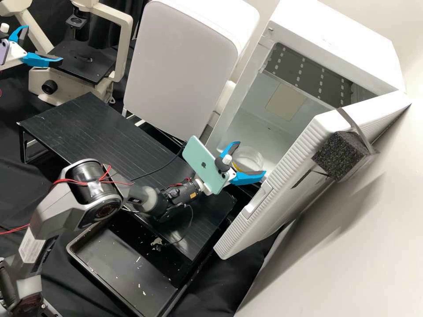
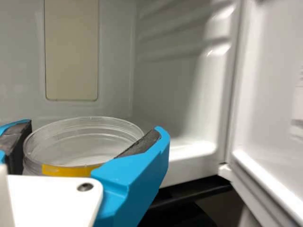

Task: Place the petri dish in the incubator

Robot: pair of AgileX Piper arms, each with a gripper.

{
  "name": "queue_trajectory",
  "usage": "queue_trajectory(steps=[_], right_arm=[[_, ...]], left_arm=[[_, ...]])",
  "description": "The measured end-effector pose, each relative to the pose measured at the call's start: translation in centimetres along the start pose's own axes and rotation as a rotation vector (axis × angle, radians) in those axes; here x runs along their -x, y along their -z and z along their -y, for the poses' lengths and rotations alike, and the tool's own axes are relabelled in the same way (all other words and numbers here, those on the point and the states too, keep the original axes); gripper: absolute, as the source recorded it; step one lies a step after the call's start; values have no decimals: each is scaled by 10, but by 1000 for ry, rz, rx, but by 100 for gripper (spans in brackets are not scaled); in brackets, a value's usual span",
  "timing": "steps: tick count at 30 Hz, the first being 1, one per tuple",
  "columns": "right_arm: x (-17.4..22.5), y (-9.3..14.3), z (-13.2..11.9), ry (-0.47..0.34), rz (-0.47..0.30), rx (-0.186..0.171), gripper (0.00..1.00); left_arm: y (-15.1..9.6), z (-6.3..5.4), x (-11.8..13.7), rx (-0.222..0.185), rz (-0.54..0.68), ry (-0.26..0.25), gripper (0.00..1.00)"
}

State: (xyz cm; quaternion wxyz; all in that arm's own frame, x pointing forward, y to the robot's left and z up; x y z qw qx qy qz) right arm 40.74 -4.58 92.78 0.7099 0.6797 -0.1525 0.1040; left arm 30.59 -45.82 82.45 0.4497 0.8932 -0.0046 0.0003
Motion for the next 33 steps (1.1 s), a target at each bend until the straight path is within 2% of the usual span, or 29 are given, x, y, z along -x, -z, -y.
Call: queue_trajectory(steps=[2,16,24,28,33], right_arm=[[-11,-2,4,16,15,1,0],[-58,-22,-3,-38,57,2,0],[-65,-23,-3,4,50,-55,0],[-65,-21,0,32,26,-55,0],[-65,-19,-1,37,16,-74,0]], left_arm=[[0,0,0,0,0,0,100],[0,0,0,0,0,0,100],[0,0,0,0,0,0,100],[0,0,0,0,0,0,100],[0,0,0,0,0,0,100]])
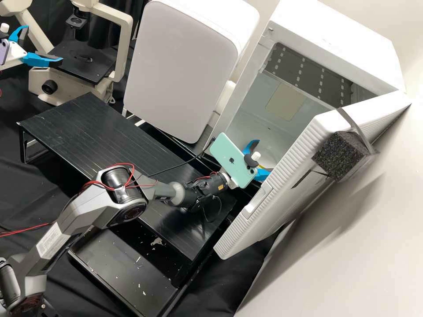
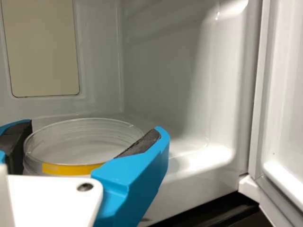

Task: Place the petri dish in the incubator

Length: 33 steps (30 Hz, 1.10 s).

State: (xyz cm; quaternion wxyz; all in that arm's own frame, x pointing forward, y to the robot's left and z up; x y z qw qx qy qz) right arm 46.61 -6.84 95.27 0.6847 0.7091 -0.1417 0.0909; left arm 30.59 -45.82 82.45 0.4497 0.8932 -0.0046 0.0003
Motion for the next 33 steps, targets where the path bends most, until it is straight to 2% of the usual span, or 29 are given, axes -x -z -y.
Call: queue_trajectory(steps=[11,18,19,33], right_arm=[[0,1,2,26,-15,-21,0],[0,2,3,37,-23,-8,0],[0,2,3,37,-23,-7,100],[0,3,5,51,-33,9,100]], left_arm=[[0,0,0,0,0,0,100],[0,0,0,0,0,0,100],[0,0,0,0,0,0,100],[0,0,0,0,0,0,100]])
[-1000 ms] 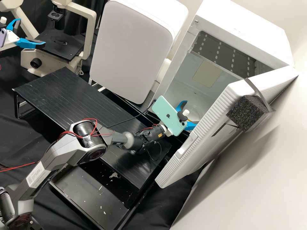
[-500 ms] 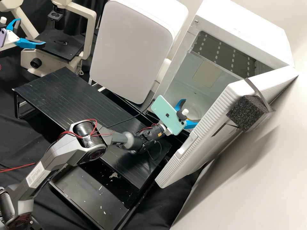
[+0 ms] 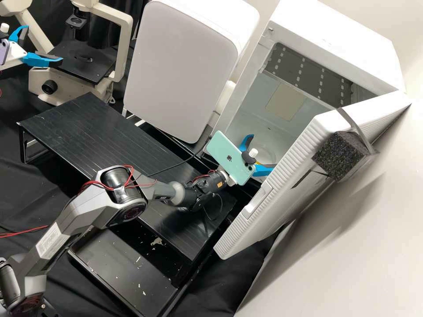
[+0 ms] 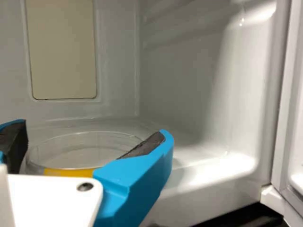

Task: Place the petri dish in the incubator

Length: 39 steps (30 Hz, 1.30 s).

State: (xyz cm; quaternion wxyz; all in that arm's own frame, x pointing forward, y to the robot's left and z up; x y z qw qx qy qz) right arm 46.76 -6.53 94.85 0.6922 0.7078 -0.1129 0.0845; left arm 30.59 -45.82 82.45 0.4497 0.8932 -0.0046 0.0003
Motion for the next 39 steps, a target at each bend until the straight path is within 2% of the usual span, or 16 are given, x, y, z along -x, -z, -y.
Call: queue_trajectory(steps=[9,14,18,31,36,39], right_arm=[[2,1,0,5,-2,4,100],[15,7,0,17,-20,17,100],[29,11,-1,35,-48,42,100],[83,18,-23,-35,-111,41,100],[125,21,-34,-82,-134,-14,100],[160,27,-38,-85,-109,-19,100]], left_arm=[[0,0,0,0,0,0,100],[0,0,0,0,0,0,100],[0,0,0,0,0,0,100],[0,0,0,0,0,0,100],[0,0,0,0,0,0,100],[0,0,0,0,0,0,100]])
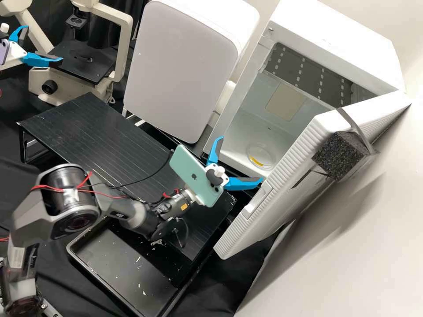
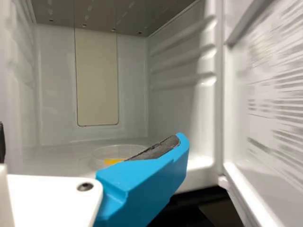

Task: Place the petri dish in the incubator

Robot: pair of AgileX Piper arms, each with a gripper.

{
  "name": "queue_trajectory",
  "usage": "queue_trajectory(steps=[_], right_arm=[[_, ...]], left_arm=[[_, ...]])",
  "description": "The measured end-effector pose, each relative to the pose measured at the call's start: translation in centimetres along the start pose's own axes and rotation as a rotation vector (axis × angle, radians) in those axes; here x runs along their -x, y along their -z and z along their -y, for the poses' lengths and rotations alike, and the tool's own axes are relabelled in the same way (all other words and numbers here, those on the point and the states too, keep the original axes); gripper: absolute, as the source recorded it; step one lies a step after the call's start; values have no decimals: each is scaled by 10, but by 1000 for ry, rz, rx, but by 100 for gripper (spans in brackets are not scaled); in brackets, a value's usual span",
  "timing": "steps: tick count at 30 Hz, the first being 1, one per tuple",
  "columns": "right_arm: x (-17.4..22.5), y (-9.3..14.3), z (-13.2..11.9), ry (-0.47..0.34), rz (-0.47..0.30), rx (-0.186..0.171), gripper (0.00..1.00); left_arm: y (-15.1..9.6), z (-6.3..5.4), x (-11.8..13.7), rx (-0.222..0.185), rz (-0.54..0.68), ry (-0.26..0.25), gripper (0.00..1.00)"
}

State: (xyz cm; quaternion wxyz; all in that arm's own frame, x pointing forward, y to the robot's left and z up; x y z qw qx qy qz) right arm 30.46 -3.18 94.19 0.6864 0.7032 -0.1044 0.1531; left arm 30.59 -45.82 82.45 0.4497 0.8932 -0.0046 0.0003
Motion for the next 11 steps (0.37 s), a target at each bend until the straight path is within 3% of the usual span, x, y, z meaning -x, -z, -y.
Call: queue_trajectory(steps=[4,11], right_arm=[[45,16,-1,-4,34,-17,100],[110,38,19,29,52,-98,100]], left_arm=[[0,0,0,0,0,0,100],[0,0,0,0,0,0,100]])
